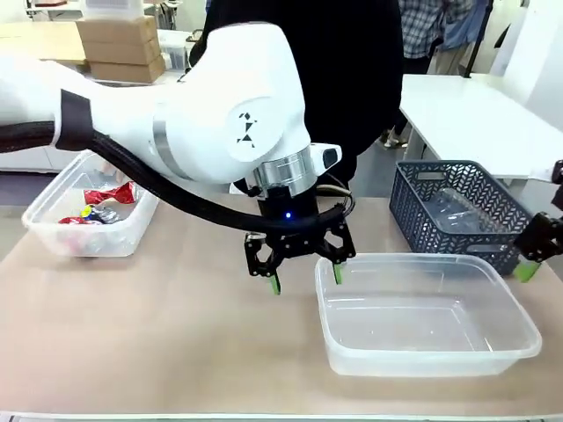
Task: Sort the waste into each basket.
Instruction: Pick up the Organizing box on the right side of the table and lift it.
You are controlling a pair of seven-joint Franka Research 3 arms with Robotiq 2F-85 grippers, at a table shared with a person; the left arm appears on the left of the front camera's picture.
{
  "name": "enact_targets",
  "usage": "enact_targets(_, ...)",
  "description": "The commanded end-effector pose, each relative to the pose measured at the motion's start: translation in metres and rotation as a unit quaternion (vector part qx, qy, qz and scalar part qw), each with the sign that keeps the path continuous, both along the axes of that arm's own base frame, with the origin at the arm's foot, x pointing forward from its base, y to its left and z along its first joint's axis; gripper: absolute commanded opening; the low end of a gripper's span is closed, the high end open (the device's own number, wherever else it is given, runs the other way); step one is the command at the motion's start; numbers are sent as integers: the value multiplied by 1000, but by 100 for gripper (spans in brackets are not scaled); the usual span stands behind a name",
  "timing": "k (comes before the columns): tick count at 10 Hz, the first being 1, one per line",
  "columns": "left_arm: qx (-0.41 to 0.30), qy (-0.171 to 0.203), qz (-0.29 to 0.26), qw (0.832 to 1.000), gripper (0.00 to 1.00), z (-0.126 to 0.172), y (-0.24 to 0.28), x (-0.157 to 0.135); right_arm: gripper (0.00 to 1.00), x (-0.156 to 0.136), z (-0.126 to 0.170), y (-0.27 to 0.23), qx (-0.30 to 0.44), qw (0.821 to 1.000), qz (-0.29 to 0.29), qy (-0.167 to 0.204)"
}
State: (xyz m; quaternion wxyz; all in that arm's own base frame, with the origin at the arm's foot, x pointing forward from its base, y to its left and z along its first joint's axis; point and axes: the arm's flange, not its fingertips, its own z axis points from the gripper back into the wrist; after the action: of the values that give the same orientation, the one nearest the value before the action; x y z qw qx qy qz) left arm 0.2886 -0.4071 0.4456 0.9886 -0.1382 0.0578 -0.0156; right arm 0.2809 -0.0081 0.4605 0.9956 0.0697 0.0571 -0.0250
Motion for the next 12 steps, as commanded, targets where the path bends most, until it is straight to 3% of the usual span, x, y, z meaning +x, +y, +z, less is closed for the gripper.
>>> enact_targets(1, 11, -37, -3, 999, 100, 24, 30, -15, 100, -5, 10, 6, -3, 1000, 13, -18)
enact_targets(2, 0, 0, 0, 1000, 100, 0, 0, 0, 100, 0, 0, 0, 0, 1000, 0, 0)
enact_targets(3, 37, -10, 2, 999, 100, -20, -15, -1, 100, 24, -24, 22, -18, 999, 21, 36)
enact_targets(4, 49, 5, -17, 999, 100, -37, -27, 5, 100, 36, -47, 31, -20, 997, 28, 70)
enact_targets(6, 58, 11, -25, 998, 100, -52, -36, 20, 100, 39, -83, 30, -23, 993, 14, 114)
enact_targets(8, 54, 25, -26, 998, 100, -64, -39, 22, 100, 35, -108, 39, -32, 990, -1, 140)
enact_targets(10, 54, 16, -14, 998, 100, -69, -42, 21, 100, 28, -120, 32, -25, 989, -21, 141)
enact_targets(11, 58, 23, -24, 998, 69, -71, -43, 21, 100, 24, -116, 27, -16, 991, -20, 133)
enact_targets(12, 63, 29, -26, 997, 40, -74, -43, 22, 43, 20, -113, 24, -3, 991, -16, 130)
